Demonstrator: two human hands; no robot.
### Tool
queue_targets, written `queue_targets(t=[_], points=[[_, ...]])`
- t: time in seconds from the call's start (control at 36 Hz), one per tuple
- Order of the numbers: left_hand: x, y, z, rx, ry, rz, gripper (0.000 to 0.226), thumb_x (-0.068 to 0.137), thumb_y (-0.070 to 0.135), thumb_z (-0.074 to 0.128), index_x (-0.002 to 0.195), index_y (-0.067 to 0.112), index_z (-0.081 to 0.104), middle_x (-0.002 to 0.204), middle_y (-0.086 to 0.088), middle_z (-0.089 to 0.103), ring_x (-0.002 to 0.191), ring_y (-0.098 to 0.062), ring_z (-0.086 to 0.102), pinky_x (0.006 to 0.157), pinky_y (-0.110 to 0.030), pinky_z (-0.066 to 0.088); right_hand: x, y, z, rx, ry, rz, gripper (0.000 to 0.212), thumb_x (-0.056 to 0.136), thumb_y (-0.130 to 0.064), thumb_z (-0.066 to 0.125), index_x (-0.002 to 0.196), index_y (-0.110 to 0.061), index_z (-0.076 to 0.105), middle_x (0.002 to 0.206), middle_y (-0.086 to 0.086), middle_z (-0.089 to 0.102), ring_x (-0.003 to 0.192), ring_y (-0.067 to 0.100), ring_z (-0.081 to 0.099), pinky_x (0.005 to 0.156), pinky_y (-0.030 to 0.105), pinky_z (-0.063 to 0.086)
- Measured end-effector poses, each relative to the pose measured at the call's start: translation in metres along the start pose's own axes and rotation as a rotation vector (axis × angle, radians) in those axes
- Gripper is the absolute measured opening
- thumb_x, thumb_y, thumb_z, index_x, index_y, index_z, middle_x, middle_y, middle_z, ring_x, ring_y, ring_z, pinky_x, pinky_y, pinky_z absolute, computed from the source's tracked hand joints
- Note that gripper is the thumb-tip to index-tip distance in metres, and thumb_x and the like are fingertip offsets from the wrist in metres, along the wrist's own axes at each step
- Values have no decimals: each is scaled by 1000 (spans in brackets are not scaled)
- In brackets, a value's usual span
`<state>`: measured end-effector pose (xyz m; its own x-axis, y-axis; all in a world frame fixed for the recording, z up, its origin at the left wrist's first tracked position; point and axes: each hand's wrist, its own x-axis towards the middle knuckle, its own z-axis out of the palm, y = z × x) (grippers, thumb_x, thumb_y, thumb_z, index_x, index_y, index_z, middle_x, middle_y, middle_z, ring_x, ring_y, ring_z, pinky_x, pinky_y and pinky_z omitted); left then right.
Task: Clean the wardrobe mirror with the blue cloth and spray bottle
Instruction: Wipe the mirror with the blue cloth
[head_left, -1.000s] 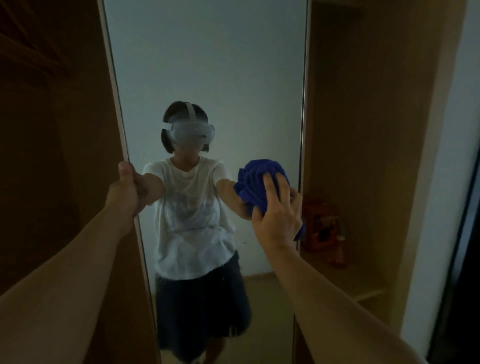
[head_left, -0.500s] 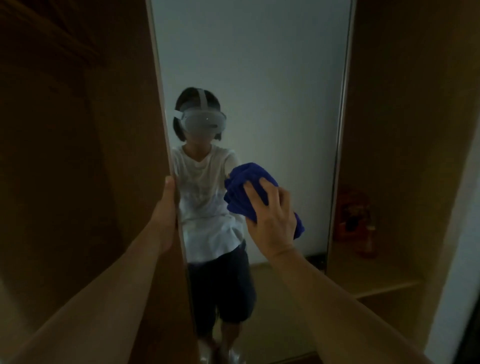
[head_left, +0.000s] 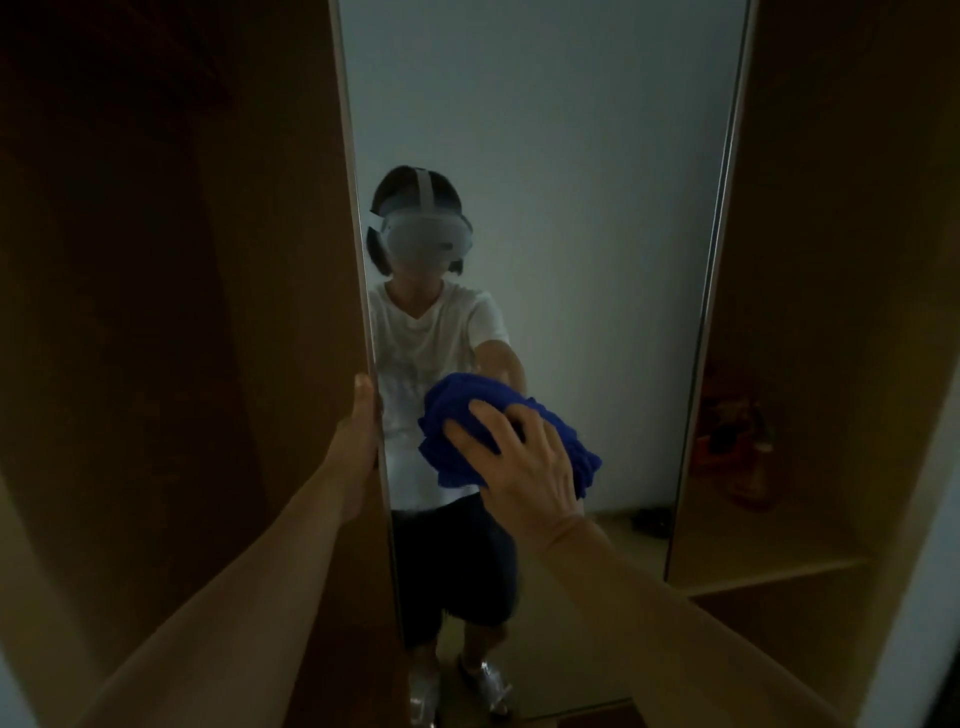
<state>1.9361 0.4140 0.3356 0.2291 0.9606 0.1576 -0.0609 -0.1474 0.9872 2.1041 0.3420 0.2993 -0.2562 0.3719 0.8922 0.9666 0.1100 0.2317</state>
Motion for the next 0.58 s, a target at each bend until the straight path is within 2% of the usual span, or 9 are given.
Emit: queue_targets(t=[0.06,0.17,0.22,0.28,0.36,0.42,0.5,0.58], points=[[-8,-12,0,6,-74,-9,78,81,73,16,134,25,46,136,-7,50,124,-20,47,108,-45,32,17,3,-6,29,30,54,55,65,-15,80,118,-24,67,120,7,63,100,30,53,77,42,52],[-9,-32,1,66,40,-125,81,81,75,11,139,25,38,144,-7,40,132,-25,36,110,-50,25,51,-5,-8,70,61,126,53,70,-12,73,122,-21,63,125,11,60,99,36,57,76,45,52],[-10,-31,3,77,66,-104,76,85,71,11,141,26,36,147,-5,35,135,-23,31,112,-48,22,53,-12,-1,53,65,91,52,72,-14,69,123,-22,63,125,9,59,100,33,53,75,44,52],[-12,-31,6,28,72,-14,63,92,60,13,130,24,47,141,-5,44,126,-19,42,109,-42,29,43,-19,10,34,82,20,51,72,-16,67,122,-23,63,125,7,59,100,31,47,77,43,51],[-15,-31,9,-97,106,52,38,99,44,20,102,29,54,120,-4,57,99,-11,57,90,-31,44,20,-33,27,60,91,-78,51,72,-11,64,121,-22,63,127,4,53,100,29,44,79,43,50],[-15,-32,9,-166,115,-3,35,100,39,24,100,25,56,117,-7,57,100,-16,56,88,-32,43,4,-41,36,81,78,-94,50,74,-10,55,122,-21,61,129,3,44,101,29,42,82,43,49],[-14,-31,7,-187,183,-90,31,99,30,28,102,15,56,120,-15,57,110,-27,54,96,-39,42,-12,-47,42,73,88,-100,48,76,-11,52,121,-22,61,128,2,43,102,28,42,85,42,47],[-13,-31,6,-94,228,-101,32,98,30,29,92,18,58,107,-12,62,99,-27,58,83,-38,48,-19,-47,44,46,88,-146,46,74,-14,57,118,-23,62,126,3,53,102,29,44,86,42,48]])
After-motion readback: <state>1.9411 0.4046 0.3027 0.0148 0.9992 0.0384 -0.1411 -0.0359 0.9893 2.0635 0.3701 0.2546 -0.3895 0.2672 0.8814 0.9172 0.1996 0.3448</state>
